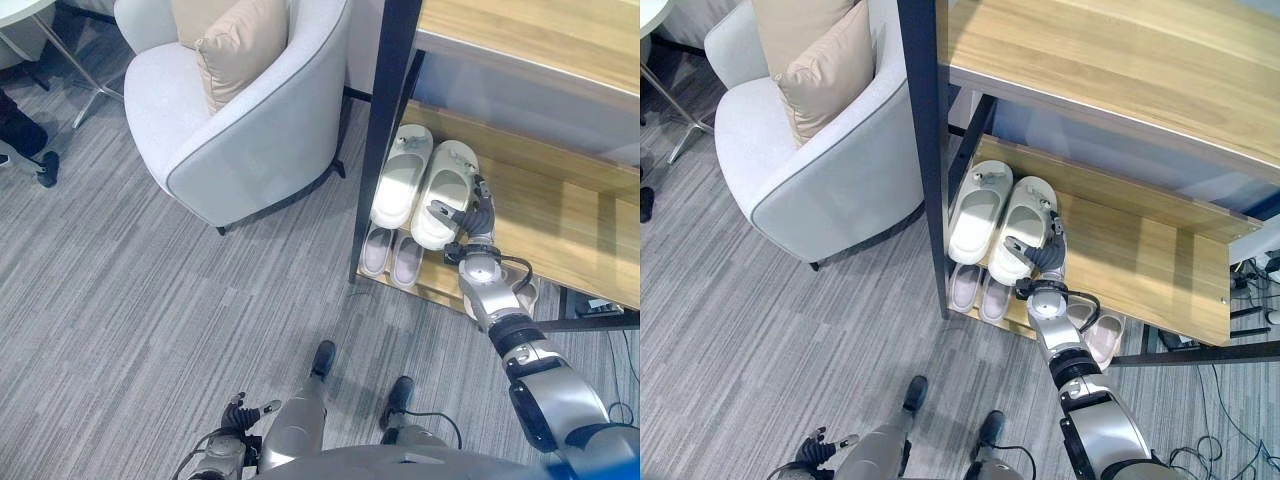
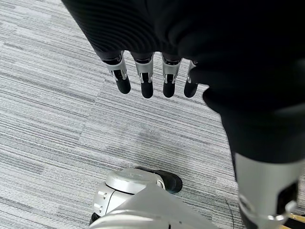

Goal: Arrange the slippers neatly on the shoe rack.

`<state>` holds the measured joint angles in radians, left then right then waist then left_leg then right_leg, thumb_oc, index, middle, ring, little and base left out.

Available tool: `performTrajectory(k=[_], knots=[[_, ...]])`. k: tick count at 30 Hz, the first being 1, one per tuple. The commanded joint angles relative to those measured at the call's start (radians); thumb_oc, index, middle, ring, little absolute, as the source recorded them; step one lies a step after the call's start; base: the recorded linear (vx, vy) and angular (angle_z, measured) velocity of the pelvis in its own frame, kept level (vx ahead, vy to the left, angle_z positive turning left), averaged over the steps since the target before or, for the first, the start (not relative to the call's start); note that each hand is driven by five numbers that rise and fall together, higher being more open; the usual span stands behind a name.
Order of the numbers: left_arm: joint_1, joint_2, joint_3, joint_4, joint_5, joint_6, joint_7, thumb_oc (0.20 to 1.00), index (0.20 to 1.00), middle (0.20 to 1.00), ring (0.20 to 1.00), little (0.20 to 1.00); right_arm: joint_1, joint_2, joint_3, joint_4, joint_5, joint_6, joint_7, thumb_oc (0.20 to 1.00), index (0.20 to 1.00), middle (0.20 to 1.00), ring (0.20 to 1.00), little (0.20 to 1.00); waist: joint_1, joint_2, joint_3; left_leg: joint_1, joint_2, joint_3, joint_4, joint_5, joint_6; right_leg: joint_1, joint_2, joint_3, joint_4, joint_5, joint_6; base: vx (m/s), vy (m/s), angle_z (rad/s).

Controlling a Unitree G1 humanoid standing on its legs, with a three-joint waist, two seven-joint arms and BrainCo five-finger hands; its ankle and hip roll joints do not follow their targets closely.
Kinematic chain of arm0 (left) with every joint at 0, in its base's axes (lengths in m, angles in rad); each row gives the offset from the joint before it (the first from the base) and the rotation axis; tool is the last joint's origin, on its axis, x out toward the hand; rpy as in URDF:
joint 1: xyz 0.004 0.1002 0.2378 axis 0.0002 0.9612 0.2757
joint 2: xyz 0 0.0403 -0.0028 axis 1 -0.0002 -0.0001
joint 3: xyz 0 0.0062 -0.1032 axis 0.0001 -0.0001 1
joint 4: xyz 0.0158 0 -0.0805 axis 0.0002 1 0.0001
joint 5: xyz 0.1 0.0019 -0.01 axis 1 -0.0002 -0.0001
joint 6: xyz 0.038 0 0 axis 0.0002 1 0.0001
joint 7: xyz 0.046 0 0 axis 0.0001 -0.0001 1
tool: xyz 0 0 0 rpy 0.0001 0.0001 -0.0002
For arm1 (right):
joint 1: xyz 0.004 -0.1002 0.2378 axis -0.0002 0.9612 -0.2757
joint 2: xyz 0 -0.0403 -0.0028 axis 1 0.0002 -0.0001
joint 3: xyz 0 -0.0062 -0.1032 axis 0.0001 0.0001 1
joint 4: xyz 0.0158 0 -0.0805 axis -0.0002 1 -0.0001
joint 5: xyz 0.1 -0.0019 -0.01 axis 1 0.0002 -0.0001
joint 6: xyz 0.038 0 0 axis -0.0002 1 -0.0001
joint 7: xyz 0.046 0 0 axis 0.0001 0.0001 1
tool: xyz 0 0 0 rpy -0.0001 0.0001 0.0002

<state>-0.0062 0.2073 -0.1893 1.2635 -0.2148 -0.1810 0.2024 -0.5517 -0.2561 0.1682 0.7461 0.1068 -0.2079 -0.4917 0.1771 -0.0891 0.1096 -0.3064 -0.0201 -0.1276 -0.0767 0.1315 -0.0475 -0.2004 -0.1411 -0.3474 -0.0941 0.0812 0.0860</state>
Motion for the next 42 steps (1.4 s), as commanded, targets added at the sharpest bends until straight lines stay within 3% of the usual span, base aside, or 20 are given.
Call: performTrajectory(k=[1,10,14,18,20,24,31,35,36,37,38,39,42], knots=[[-0.012,-0.025,-0.017,0.095,0.008,-0.001,0.009,1.000,1.000,1.000,1.000,1.000,-0.044,-0.043,-0.002,0.010,0.016,-0.034,-0.010,1.000,1.000,1.000,1.000,1.000,0.018,-0.010,0.005,0.034,-0.025,-0.035,-0.011,-0.079,-0.024,0.071,-0.041,-0.034,0.007,-0.029,0.088,0.03,-0.011,0.00],[-0.002,-0.030,-0.006,0.104,0.009,0.008,0.012,1.000,1.000,1.000,1.000,1.000,-0.017,-0.061,-0.061,-0.013,0.036,-0.048,-0.057,1.000,1.000,1.000,1.000,1.000,0.011,0.000,-0.011,0.056,-0.025,-0.034,-0.011,-0.087,-0.023,0.091,-0.044,-0.037,0.007,-0.035,0.088,0.01,0.002,0.06],[-0.008,-0.025,0.055,0.097,-0.016,0.009,0.032,1.000,1.000,1.000,1.000,1.000,0.134,-0.027,-0.131,-0.227,0.017,-0.087,-0.093,1.000,1.000,1.000,1.000,1.000,-0.014,0.012,-0.032,0.086,-0.021,-0.024,-0.011,-0.099,-0.018,0.114,-0.044,-0.034,0.007,-0.043,0.088,0.02,0.003,0.02],[0.015,-0.027,0.108,0.102,0.001,0.016,0.029,1.000,1.000,1.000,1.000,1.000,0.339,-0.032,-0.185,-0.360,-0.008,-0.086,-0.034,1.000,1.000,1.000,1.000,1.000,-0.053,0.015,-0.054,0.130,-0.012,-0.005,-0.011,-0.112,-0.016,0.149,-0.041,-0.024,0.007,-0.052,0.086,0.03,-0.015,-0.08],[0.017,-0.027,0.107,0.102,0.002,0.016,0.029,1.000,1.000,1.000,1.000,1.000,0.344,-0.032,-0.185,-0.364,-0.008,-0.085,-0.033,1.000,1.000,1.000,1.000,1.000,-0.052,0.015,-0.054,0.133,-0.011,-0.005,-0.011,-0.113,-0.016,0.151,-0.041,-0.024,0.007,-0.052,0.086,0.01,-0.010,-0.18],[0.038,-0.033,0.127,0.101,0.018,0.026,0.007,1.000,1.000,1.000,1.000,1.000,0.516,-0.048,-0.173,-0.434,-0.044,-0.046,0.066,1.000,1.000,1.000,1.000,1.000,-0.090,0.014,-0.070,0.176,-0.004,0.018,-0.011,-0.125,-0.013,0.183,-0.032,-0.007,0.007,-0.054,0.083,-0.01,-0.027,-0.18],[0.045,-0.027,0.132,0.078,0.021,0.015,-0.010,1.000,1.000,1.000,1.000,1.000,0.736,-0.016,-0.138,-0.423,-0.061,-0.018,0.184,1.000,1.000,1.000,1.000,1.000,-0.134,0.022,-0.084,0.222,0.004,0.046,-0.011,-0.131,-0.008,0.213,-0.021,0.017,0.007,-0.054,0.078,-0.03,-0.015,-0.14],[0.038,-0.054,0.074,0.039,-0.003,-0.002,-0.047,1.000,1.000,1.000,1.000,1.000,0.740,0.016,-0.101,-0.171,-0.063,0.006,0.197,1.000,1.000,1.000,1.000,1.000,-0.144,0.023,-0.090,0.235,0.010,0.057,-0.011,-0.130,-0.009,0.220,-0.016,0.030,0.007,-0.056,0.074,-0.05,-0.047,-0.08],[0.023,-0.047,0.066,0.052,-0.016,0.006,-0.059,1.000,1.000,1.000,1.000,1.000,0.700,0.050,-0.121,0.100,0.022,0.024,0.192,1.000,1.000,1.000,1.000,1.000,-0.145,0.030,-0.098,0.247,0.013,0.062,-0.011,-0.134,-0.007,0.226,-0.013,0.043,0.007,-0.058,0.072,-0.03,-0.032,-0.06],[0.022,-0.047,0.066,0.052,-0.016,0.006,-0.059,1.000,1.000,1.000,1.000,1.000,0.698,0.050,-0.121,0.103,0.022,0.022,0.193,1.000,1.000,1.000,1.000,1.000,-0.145,0.030,-0.096,0.249,0.013,0.063,-0.011,-0.135,-0.007,0.227,-0.013,0.043,0.007,-0.058,0.072,-0.01,-0.036,-0.09],[0.009,-0.043,0.068,0.064,-0.026,0.008,-0.064,1.000,1.000,1.000,1.000,1.000,0.658,0.065,-0.157,0.281,0.108,0.035,0.196,1.000,1.000,1.000,1.000,1.000,-0.146,0.036,-0.103,0.257,0.013,0.065,-0.011,-0.138,-0.007,0.232,-0.010,0.048,0.007,-0.062,0.072,0.00,-0.016,-0.16],[0.008,-0.043,0.068,0.064,-0.026,0.008,-0.064,1.000,1.000,1.000,1.000,1.000,0.655,0.065,-0.157,0.285,0.109,0.033,0.197,1.000,1.000,1.000,1.000,1.000,-0.146,0.036,-0.101,0.259,0.013,0.066,-0.011,-0.139,-0.007,0.233,-0.010,0.049,0.007,-0.062,0.072,0.00,-0.023,-0.21],[0.000,-0.044,0.063,0.094,-0.008,0.016,-0.080,1.000,1.000,1.000,1.000,1.000,0.614,0.062,-0.207,0.541,0.199,0.064,0.225,1.000,1.000,1.000,1.000,1.000,-0.145,0.047,-0.111,0.270,0.016,0.067,-0.011,-0.143,-0.009,0.240,-0.008,0.054,0.007,-0.067,0.069,0.00,-0.027,-0.12]])
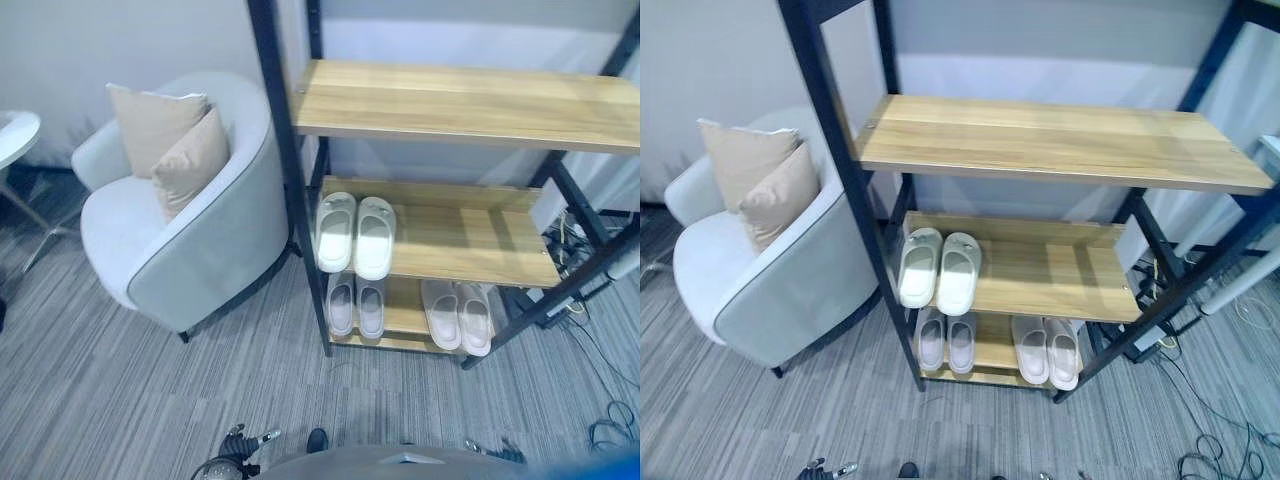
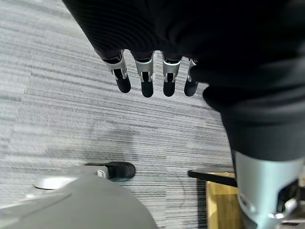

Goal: Arrange the slippers neatly on the shoe rack.

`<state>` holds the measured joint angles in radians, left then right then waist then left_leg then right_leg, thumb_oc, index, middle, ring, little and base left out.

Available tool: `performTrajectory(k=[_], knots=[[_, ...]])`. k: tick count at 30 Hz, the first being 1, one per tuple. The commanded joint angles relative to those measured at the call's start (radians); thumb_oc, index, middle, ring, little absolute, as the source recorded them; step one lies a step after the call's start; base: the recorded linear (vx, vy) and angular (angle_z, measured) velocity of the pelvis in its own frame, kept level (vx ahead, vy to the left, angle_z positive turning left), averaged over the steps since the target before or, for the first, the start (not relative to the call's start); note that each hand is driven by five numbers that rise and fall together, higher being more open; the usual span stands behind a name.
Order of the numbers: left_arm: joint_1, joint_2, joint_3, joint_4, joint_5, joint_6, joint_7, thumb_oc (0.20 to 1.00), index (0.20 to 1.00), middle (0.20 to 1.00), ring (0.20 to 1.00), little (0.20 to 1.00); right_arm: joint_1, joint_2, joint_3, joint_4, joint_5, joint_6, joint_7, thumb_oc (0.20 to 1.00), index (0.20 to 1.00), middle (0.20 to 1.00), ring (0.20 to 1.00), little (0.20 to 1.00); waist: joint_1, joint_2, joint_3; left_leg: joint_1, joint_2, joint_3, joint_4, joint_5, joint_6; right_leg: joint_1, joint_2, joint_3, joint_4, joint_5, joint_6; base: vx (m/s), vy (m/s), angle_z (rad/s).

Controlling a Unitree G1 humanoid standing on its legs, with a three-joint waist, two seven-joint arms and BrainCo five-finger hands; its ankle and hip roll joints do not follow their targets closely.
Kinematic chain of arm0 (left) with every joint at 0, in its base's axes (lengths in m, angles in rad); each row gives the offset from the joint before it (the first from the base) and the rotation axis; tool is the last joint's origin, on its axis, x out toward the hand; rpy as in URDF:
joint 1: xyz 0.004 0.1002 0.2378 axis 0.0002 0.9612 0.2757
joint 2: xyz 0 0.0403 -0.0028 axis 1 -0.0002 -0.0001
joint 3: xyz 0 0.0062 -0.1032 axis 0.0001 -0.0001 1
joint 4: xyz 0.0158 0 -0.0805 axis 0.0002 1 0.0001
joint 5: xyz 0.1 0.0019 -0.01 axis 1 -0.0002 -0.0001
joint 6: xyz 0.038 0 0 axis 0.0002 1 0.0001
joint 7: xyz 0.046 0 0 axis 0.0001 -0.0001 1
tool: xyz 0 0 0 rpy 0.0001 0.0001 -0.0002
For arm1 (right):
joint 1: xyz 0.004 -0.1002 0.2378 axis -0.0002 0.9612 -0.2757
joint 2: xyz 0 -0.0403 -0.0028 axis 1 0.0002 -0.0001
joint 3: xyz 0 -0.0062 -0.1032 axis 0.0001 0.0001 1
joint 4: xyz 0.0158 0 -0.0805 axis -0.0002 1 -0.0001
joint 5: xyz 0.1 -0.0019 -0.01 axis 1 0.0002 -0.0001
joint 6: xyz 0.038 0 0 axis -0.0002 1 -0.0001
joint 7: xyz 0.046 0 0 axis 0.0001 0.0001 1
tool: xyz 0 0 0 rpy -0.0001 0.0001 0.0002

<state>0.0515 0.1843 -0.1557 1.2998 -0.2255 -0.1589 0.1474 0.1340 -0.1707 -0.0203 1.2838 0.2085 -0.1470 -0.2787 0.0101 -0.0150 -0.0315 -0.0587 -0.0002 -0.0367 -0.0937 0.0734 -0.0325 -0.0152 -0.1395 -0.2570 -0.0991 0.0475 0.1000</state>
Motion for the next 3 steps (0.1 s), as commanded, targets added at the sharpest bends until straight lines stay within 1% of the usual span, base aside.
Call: performTrajectory(k=[1,2,3], knots=[[-0.058,-0.018,0.032,0.070,0.013,-0.001,-0.034,1.000,1.000,1.000,1.000,1.000,-0.080,-0.038,-0.031,0.076,0.102,0.022,0.025,1.000,1.000,1.000,1.000,1.000,0.023,-0.023,0.030,0.024,-0.003,-0.027,0.006,-0.084,-0.025,0.057,-0.007,-0.037,0.012,-0.035,0.053,-0.01,-0.024,0.04],[-0.058,-0.018,0.032,0.070,0.013,-0.001,-0.034,1.000,1.000,1.000,1.000,1.000,-0.080,-0.038,-0.031,0.076,0.102,0.022,0.025,1.000,1.000,1.000,1.000,1.000,0.023,-0.023,0.030,0.024,-0.003,-0.027,0.006,-0.084,-0.025,0.057,-0.007,-0.037,0.012,-0.035,0.053,-0.02,-0.036,0.03],[-0.061,-0.014,0.036,0.078,0.020,0.003,-0.039,1.000,1.000,1.000,1.000,1.000,-0.081,-0.050,-0.035,0.133,0.086,0.050,0.033,1.000,1.000,1.000,1.000,1.000,0.024,-0.020,0.029,0.023,-0.003,-0.030,0.006,-0.083,-0.026,0.060,-0.007,-0.039,0.012,-0.036,0.052,-0.01,-0.030,0.04]])
